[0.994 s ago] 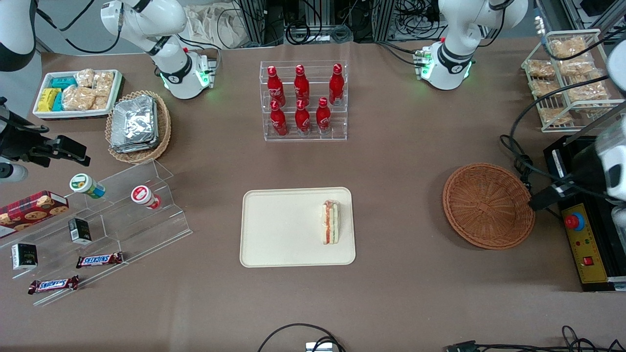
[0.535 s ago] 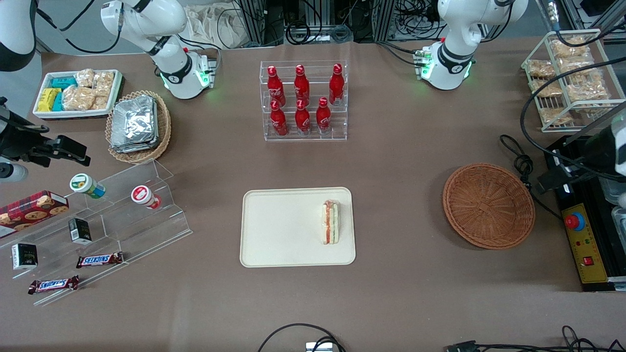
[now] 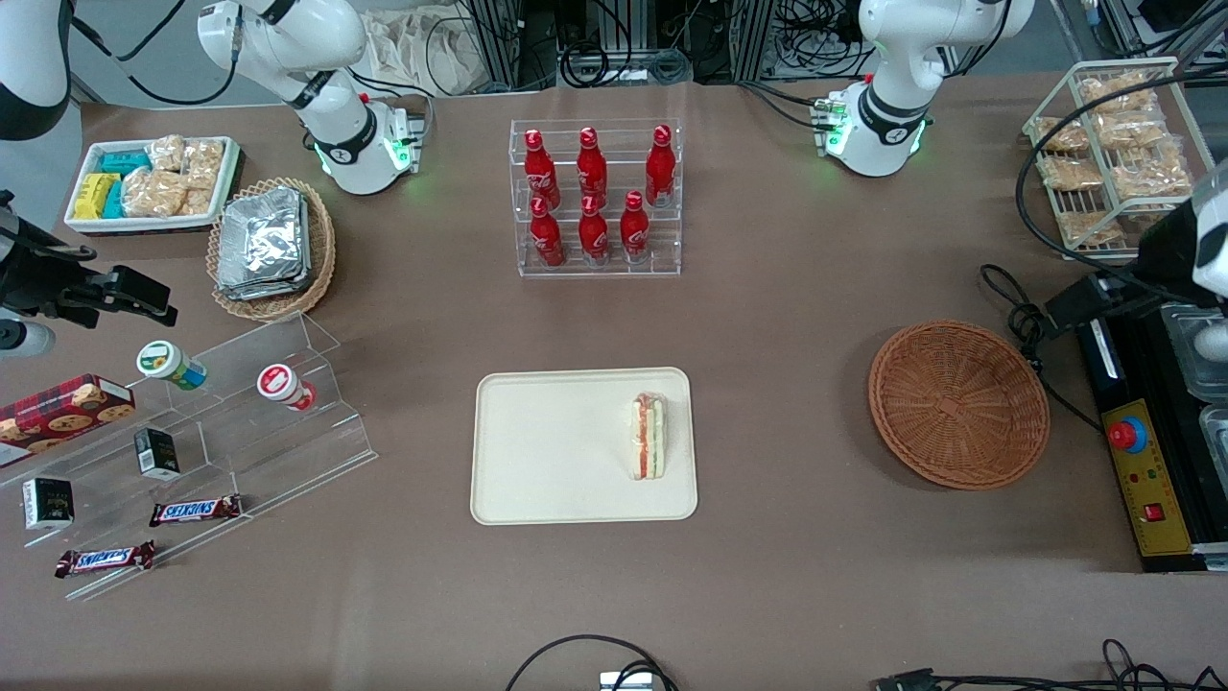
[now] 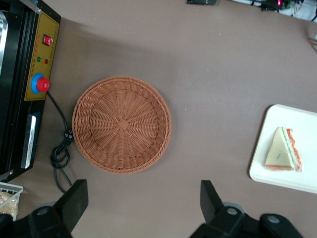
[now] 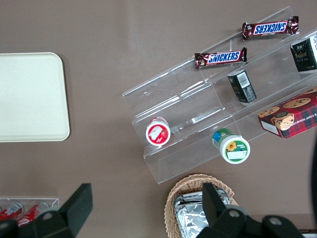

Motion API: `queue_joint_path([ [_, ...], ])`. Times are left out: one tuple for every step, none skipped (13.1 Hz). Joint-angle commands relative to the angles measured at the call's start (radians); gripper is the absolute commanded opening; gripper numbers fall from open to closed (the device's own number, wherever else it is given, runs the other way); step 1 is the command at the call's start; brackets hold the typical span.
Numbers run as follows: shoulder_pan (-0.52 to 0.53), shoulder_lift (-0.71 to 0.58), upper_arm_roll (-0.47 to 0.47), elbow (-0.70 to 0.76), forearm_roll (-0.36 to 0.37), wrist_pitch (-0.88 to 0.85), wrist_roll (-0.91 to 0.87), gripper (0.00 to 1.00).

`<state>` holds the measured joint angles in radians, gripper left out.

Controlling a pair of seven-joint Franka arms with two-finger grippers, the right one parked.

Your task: Place sandwich from basket to tray

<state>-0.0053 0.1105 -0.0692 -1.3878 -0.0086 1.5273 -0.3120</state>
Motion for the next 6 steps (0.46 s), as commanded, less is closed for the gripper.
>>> queue_joint_path([
  [0.015,-0.08,-0.023,-0.094,-0.004,0.013,0.027,1.0],
  [0.007,-0.086,-0.021,-0.1,-0.004,0.013,0.027,1.0],
  [-0.002,-0.087,-0.017,-0.102,-0.004,0.011,0.027,1.0],
  [-0.013,-0.094,-0.011,-0.102,-0.004,0.011,0.027,1.0],
  [-0.013,-0.094,-0.006,-0.102,-0.004,0.011,0.028,1.0],
  [-0.001,-0.086,-0.009,-0.102,-0.005,0.013,0.03,1.0],
])
